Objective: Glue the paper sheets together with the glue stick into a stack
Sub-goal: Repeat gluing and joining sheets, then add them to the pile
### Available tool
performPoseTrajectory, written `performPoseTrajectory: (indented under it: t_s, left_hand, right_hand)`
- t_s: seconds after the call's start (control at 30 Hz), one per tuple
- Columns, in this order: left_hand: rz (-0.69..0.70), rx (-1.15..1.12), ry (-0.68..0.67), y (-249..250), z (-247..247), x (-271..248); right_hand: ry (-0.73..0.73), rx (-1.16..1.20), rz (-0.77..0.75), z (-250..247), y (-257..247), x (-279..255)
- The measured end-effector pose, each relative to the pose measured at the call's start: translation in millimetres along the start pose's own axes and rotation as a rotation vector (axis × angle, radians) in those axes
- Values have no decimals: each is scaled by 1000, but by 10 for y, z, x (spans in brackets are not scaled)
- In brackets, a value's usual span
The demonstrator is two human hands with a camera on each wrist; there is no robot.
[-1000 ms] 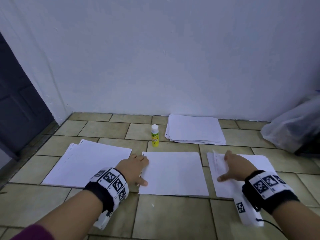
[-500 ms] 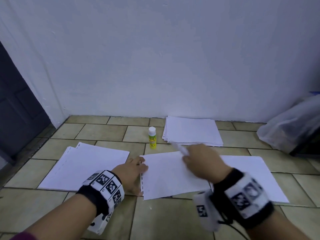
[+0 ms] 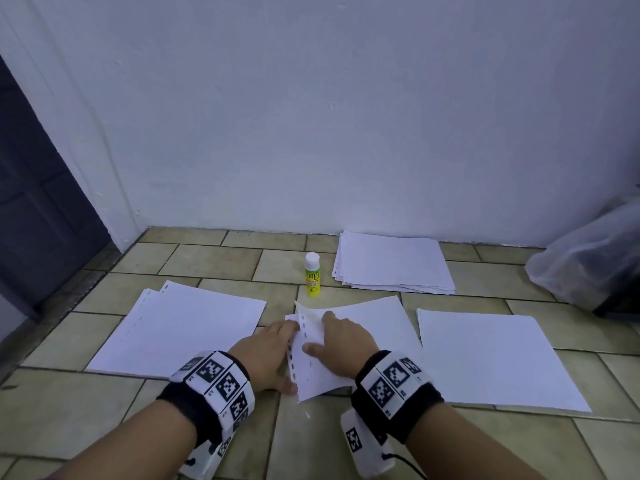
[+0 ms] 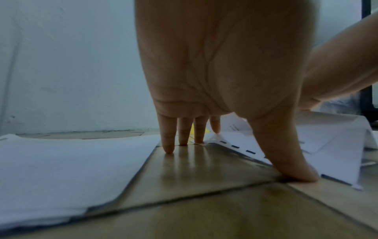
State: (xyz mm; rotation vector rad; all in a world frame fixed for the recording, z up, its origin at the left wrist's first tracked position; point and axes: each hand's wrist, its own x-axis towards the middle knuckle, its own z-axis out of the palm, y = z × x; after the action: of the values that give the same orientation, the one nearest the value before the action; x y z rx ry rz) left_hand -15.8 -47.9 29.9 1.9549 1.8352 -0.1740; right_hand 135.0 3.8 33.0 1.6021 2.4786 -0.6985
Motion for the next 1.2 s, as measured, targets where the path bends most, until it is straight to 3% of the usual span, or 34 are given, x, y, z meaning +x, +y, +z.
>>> performPoseTrajectory:
  t_s: [0.17, 0.37, 0.8, 1.2]
  left_hand:
    - [-13, -33, 11, -11, 13, -12]
    - [2, 16, -66, -39, -31, -71]
    - [1, 115, -23, 32, -14, -97]
    - [-8, 67, -4, 9, 0, -107]
  right_hand:
    - [-10, -37, -32, 60, -56, -1]
    - [-19, -76, -4, 68, -56, 3]
    - [-20, -100, -42, 10, -223, -38]
    - [-12, -74, -34, 19, -187, -9]
